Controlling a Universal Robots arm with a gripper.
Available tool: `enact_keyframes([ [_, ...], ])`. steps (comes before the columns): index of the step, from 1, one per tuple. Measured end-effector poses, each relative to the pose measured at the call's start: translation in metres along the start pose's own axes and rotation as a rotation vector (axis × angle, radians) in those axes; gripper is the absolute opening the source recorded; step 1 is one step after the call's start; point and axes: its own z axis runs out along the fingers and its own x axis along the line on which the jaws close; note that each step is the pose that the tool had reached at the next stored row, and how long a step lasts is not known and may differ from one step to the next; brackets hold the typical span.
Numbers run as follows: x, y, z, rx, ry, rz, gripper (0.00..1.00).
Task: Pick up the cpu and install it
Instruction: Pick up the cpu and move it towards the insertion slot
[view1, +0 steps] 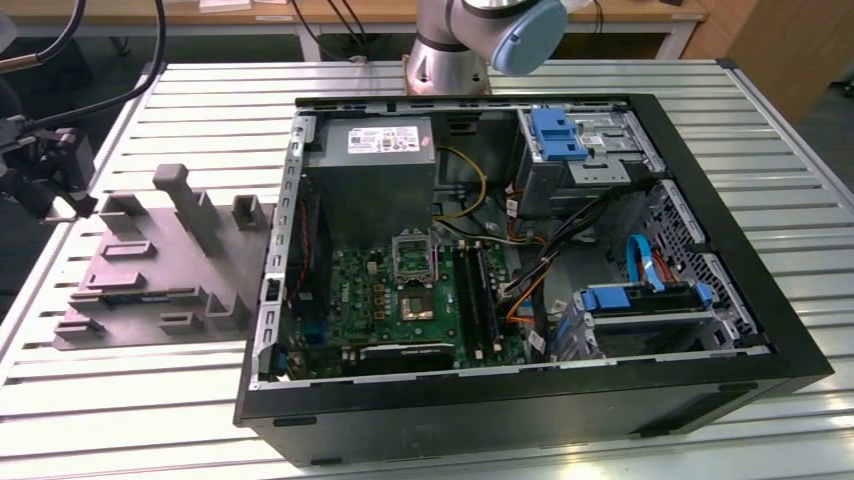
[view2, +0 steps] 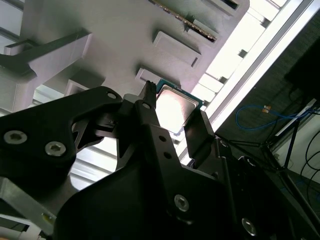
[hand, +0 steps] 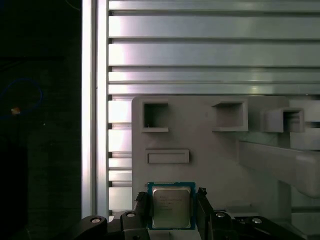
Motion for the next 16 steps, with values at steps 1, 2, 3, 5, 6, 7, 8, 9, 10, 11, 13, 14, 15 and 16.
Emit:
enact_keyframes([
  [1, 0.0, 0.0, -0.0004, 0.0, 0.0, 0.0, 0.47],
  [2, -0.0001, 0.0, -0.0005, -0.0002, -0.0003, 0.0, 0.47],
  [3, -0.0001, 0.0, -0.0007, -0.0002, -0.0004, 0.0, 0.47],
  [5, -0.0001, 0.0, -0.001, -0.0001, -0.0002, 0.0, 0.47],
  [6, 0.0, 0.0, -0.0011, 0.0008, 0.0, 0.0, 0.47],
  [7, 0.0, 0.0, -0.0011, 0.0011, -0.0001, 0.0, 0.47],
  [8, 0.0, 0.0001, -0.0011, 0.0013, -0.0001, 0.0, 0.47],
  [9, 0.0, 0.0001, -0.001, 0.0014, -0.0002, 0.0, 0.47],
  [10, -0.0001, 0.0001, -0.001, 0.0014, -0.0002, 0.0, 0.47],
  [11, -0.0001, 0.0001, -0.0012, 0.0016, -0.0002, 0.0, 0.47],
  [13, -0.0001, 0.0001, -0.0016, 0.002, -0.0002, 0.0, 0.47],
  [14, -0.0001, 0.0001, -0.0017, 0.0019, -0.0002, 0.0, 0.47],
  [15, -0.0001, 0.0001, -0.0019, 0.0019, -0.0002, 0.0, 0.47],
  [16, -0.0001, 0.0001, -0.0022, 0.002, -0.0001, 0.0, 0.47],
])
